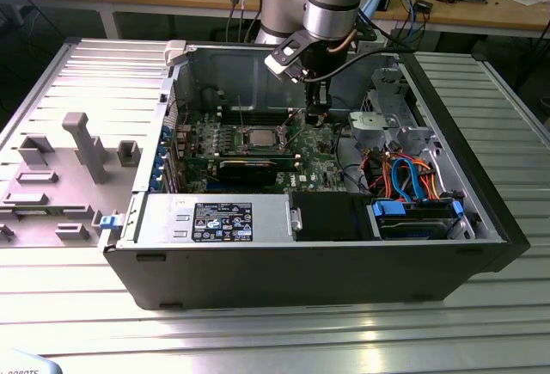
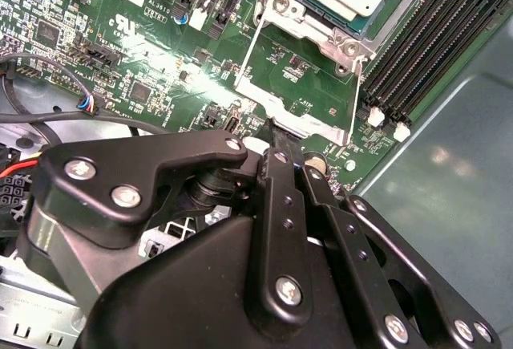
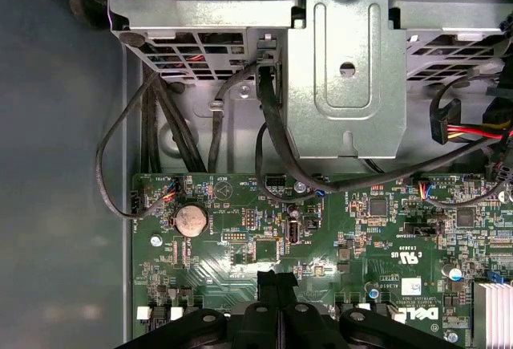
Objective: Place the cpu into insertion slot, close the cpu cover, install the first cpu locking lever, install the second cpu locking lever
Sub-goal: 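Close the cpu cover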
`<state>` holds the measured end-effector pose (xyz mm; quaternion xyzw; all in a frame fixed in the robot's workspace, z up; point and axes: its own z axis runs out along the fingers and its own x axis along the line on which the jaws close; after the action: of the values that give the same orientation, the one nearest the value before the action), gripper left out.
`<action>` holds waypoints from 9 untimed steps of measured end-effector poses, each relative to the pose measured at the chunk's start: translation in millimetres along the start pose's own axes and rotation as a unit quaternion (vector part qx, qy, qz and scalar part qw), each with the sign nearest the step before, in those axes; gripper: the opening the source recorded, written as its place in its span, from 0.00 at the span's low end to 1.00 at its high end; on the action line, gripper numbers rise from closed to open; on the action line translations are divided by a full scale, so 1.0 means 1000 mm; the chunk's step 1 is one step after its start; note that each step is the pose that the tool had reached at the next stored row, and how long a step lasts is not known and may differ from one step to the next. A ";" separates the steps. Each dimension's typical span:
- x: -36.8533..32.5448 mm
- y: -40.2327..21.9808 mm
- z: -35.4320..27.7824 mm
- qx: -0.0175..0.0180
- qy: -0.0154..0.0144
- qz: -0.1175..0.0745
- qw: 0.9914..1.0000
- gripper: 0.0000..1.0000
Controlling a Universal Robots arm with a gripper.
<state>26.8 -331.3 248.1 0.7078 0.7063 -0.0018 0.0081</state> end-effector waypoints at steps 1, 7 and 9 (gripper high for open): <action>0.0000 0.0000 0.0000 0.000 0.000 0.000 1.000 0.11; 0.0000 -0.0003 -0.0002 0.005 0.000 0.000 1.000 0.11; 0.0000 -0.0008 -0.0002 0.007 0.000 0.000 1.000 0.11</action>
<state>25.9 -331.2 248.3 0.7078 0.7064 -0.0066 0.0037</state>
